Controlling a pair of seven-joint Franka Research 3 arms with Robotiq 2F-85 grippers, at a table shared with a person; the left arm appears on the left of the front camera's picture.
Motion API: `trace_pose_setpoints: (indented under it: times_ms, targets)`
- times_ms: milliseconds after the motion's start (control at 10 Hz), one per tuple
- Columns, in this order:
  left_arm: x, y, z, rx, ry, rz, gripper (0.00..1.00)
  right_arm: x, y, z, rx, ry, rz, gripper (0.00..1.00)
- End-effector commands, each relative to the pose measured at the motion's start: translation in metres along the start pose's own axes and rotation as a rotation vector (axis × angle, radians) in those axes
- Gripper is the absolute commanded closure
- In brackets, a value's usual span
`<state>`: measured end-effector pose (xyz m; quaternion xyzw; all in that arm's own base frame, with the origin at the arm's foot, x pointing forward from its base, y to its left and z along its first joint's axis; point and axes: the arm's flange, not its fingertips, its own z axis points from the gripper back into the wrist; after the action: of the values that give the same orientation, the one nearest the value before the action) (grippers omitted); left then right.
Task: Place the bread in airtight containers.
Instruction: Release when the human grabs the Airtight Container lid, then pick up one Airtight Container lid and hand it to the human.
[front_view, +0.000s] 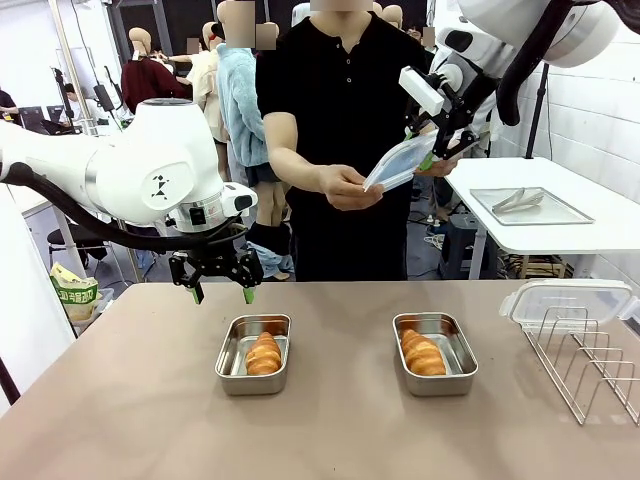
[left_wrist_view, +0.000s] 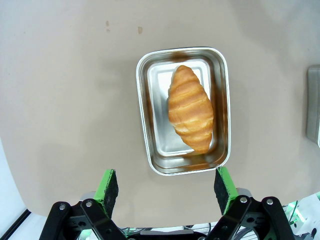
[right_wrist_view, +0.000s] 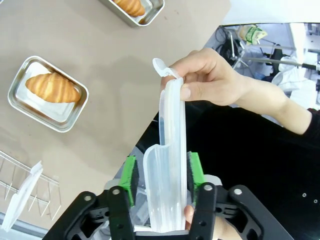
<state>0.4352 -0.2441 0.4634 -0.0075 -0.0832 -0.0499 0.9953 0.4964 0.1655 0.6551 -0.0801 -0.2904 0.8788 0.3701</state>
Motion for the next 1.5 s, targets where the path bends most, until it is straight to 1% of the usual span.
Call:
trace_pose_setpoints:
  times_ms: [0, 400, 600, 700, 1400]
  targets:
    - [0.0, 0.0, 0.001, -0.002, -0.002, 0.004, 0.0, 0.0, -0.001, 0.002, 0.032, 0.006, -0.02, 0.0]
    - [0.0, 0.0, 0.001, -0.002, -0.002, 0.004, 0.0, -0.003, -0.003, -0.001, 0.051, 0.015, -0.039, 0.0]
    - [0.0, 0.0, 0.001, -0.002, -0.002, 0.004, 0.0, -0.003, -0.01, -0.006, 0.08, -0.004, -0.049, 0.0]
    - [0.0, 0.0, 0.001, -0.002, -0.002, 0.004, 0.0, -0.003, 0.003, -0.003, 0.024, -0.005, -0.024, 0.0]
    - [0.0, 0.0, 0.001, -0.002, -0.002, 0.004, 0.0, -0.003, 0.003, -0.003, 0.024, -0.005, -0.024, 0.0]
